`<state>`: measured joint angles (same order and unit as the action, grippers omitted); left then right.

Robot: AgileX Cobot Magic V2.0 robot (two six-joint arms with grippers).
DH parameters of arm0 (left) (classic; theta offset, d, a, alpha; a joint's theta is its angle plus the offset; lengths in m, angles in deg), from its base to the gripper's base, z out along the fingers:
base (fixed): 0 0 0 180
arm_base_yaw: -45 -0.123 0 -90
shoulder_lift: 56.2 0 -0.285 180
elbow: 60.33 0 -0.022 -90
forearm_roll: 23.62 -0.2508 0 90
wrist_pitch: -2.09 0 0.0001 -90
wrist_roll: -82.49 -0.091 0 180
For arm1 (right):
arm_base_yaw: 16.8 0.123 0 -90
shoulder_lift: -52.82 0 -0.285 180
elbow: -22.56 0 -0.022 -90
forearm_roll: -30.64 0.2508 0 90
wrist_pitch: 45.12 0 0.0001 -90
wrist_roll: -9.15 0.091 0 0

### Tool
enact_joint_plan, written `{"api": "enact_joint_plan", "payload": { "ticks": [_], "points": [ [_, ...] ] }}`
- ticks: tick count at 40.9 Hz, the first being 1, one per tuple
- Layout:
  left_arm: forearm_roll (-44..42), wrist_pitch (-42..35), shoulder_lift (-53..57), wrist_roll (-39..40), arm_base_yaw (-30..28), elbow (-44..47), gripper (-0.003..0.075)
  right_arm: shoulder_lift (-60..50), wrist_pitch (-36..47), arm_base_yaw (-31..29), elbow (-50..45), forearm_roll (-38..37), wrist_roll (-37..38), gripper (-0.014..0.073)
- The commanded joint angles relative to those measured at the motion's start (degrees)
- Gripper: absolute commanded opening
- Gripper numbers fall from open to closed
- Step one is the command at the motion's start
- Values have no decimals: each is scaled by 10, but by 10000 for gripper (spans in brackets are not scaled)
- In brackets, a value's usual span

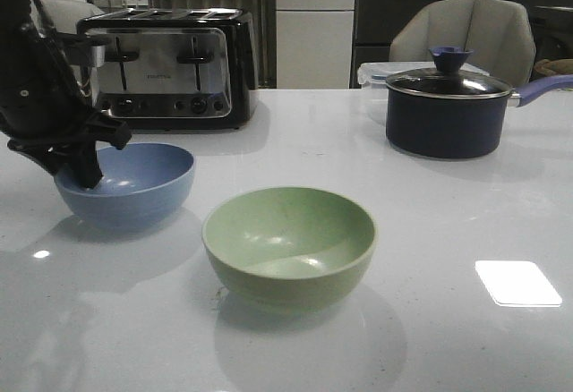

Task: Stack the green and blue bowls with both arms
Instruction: 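Lower the left gripper into the light blue bowl and grip its rim, then lift the blue bowl with the left gripper over the green bowl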

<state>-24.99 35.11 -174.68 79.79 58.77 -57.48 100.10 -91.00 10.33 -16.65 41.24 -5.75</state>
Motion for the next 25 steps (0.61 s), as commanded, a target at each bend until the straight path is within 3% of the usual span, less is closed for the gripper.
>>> {"api": "enact_joint_plan", "payload": {
  "ticks": [1,13,25],
  "points": [
    [-2,3,51,2,2,-16,95,-1,30,0,15,7,0,457],
    [28,37,156,0,18,-16,93,-1,30,0,15,7,0,457],
    [59,64,217,-17,112,-16,93,-1,30,0,15,7,0,457]
  ]
}}
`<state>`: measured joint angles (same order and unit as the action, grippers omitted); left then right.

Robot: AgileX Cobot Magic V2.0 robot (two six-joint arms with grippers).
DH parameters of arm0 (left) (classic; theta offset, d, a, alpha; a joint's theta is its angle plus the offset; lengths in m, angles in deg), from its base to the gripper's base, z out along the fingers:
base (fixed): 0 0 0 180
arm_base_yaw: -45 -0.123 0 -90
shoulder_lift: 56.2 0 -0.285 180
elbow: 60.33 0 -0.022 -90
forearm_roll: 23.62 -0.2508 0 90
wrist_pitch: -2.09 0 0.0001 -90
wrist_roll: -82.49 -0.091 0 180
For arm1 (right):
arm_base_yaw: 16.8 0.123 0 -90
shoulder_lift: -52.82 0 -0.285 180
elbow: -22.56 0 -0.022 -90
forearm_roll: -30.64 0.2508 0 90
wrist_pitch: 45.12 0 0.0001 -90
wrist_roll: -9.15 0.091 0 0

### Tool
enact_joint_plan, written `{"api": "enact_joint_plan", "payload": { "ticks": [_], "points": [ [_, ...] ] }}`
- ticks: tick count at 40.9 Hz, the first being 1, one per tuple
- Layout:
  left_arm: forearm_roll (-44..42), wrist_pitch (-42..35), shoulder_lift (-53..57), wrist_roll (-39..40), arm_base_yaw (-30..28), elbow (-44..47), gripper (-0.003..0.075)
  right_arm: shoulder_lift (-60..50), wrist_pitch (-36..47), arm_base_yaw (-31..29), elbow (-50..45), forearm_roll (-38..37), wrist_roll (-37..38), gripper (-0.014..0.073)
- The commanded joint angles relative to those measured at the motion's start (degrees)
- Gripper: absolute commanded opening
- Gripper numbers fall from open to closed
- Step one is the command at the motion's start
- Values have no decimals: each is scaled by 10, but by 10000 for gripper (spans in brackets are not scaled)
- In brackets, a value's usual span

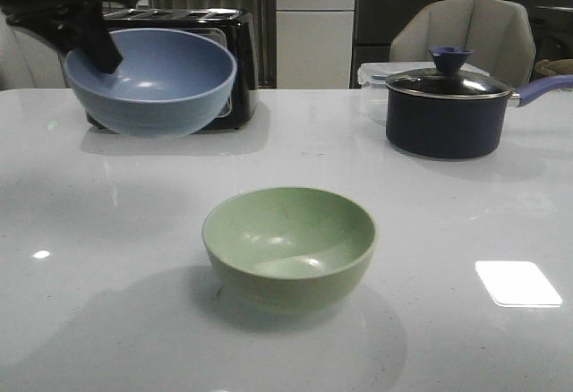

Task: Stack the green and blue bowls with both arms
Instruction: 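Lift the blue bowl with the left gripper over the green bowl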

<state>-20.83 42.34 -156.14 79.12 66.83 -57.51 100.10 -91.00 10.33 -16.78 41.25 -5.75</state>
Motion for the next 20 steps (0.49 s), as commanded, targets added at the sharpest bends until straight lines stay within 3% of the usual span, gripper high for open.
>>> {"api": "enact_joint_plan", "payload": {
  "ticks": [1,8,20],
  "points": [
    [26,-5,32,-13,42,-16,93,-1,30,0,16,7,0,457],
    [107,-4,30,-84,104,-5,93,-1,30,0,16,7,0,457],
    [117,-30,-20,-84,134,-2,93,-1,30,0,16,7,0,457]
  ]
}}
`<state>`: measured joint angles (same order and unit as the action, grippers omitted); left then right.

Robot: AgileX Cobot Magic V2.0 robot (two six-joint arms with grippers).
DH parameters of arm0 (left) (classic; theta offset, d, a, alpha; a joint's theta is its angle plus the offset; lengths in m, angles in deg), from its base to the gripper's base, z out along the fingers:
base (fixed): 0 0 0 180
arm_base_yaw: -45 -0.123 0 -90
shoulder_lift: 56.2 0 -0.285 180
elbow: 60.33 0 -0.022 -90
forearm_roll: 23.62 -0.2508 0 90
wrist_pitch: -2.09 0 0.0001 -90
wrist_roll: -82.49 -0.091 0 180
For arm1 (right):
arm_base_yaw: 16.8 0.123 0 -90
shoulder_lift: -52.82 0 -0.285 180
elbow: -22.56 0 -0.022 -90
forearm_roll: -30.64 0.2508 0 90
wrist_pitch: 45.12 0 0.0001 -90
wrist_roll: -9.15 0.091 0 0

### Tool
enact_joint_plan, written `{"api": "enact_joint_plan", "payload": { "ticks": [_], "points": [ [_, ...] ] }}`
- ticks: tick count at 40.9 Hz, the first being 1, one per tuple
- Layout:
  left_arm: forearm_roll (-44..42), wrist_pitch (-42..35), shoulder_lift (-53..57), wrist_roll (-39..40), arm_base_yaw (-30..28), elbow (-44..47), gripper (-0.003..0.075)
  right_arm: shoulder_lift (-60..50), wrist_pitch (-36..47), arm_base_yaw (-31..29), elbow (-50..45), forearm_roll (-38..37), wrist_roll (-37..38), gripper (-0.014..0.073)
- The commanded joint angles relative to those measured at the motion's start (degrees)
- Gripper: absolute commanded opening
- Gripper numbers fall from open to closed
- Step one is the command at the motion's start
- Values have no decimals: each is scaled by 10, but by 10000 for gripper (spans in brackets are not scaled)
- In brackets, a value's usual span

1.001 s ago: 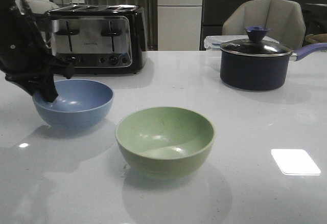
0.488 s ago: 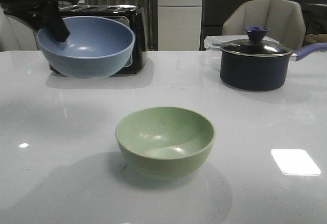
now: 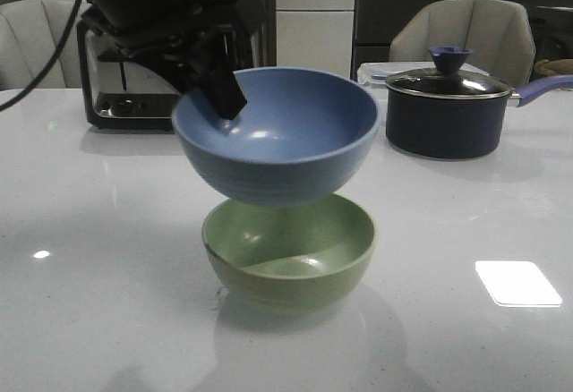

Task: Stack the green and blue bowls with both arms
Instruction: 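Lift the blue bowl with the left gripper over the green bowl, then lower the blue bowl into the green bowl with the left gripper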

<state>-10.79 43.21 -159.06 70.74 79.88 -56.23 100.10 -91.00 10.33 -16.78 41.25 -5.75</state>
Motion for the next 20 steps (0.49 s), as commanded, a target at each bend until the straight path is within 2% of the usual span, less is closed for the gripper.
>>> {"api": "enact_joint_plan", "payload": {
  "ticks": [1,20],
  "points": [
    [19,-40,5,0,4,-15,93,-1,30,0,16,7,0,457],
    [46,-54,-62,0,5,-15,94,-1,30,0,16,7,0,457]
  ]
}}
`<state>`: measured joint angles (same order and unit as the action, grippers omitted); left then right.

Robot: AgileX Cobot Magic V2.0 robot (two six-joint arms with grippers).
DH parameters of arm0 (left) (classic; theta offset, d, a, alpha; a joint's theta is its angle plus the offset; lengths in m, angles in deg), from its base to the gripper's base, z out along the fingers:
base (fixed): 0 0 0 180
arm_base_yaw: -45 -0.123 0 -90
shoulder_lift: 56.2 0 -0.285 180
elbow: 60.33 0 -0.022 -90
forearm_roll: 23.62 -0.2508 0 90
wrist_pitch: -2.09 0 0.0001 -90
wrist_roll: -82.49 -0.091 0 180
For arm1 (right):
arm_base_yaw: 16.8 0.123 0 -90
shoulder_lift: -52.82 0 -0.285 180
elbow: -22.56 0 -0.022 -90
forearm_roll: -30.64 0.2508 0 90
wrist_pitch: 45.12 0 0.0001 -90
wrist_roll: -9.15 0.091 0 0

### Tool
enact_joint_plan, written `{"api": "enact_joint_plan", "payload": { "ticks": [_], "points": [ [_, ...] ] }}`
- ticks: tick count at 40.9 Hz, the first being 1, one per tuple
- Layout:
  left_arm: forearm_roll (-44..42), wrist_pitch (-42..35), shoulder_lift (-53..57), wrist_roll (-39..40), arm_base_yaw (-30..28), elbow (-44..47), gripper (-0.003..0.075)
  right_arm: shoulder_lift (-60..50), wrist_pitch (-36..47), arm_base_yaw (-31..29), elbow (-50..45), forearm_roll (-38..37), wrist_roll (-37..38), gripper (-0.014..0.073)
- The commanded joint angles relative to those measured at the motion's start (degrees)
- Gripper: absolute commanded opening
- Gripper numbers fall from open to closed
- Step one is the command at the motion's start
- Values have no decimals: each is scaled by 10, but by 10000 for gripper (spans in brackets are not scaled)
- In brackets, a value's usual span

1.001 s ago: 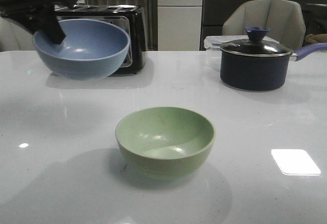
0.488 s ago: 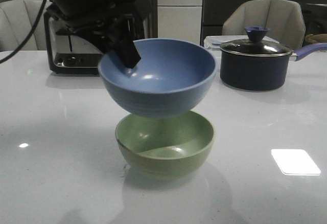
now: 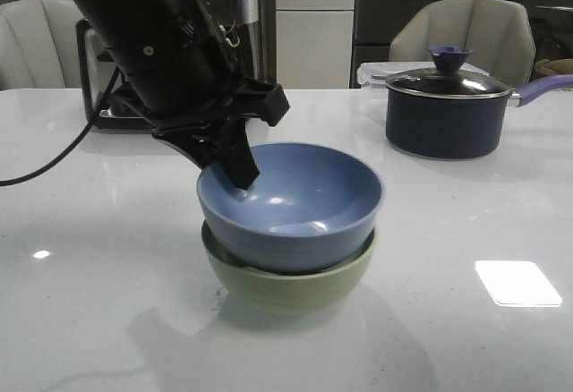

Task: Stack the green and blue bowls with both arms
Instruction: 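Lower the blue bowl into the green bowl with the left gripper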

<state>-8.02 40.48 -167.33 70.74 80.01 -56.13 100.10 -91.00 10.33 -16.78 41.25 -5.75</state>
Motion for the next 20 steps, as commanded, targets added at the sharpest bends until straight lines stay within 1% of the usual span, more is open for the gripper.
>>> {"api": "enact_joint_plan", "payload": {
  "ticks": [1,3,6,8,14,16,20],
  "points": [
    [19,-27,20,0,3,-16,99,-1,30,0,16,7,0,457],
    [19,-27,14,0,3,-16,118,-1,30,0,16,7,0,457],
    [21,-27,10,0,3,-16,182,-1,30,0,16,7,0,457],
    [22,-27,9,0,3,-16,258,-1,30,0,16,7,0,457],
    [22,-18,9,0,3,-22,429,-1,30,0,16,7,0,457],
    [21,-14,13,0,3,-24,443,-1,30,0,16,7,0,457],
    [3,-14,36,0,2,-24,443,-1,30,0,16,7,0,457]
  ]
}}
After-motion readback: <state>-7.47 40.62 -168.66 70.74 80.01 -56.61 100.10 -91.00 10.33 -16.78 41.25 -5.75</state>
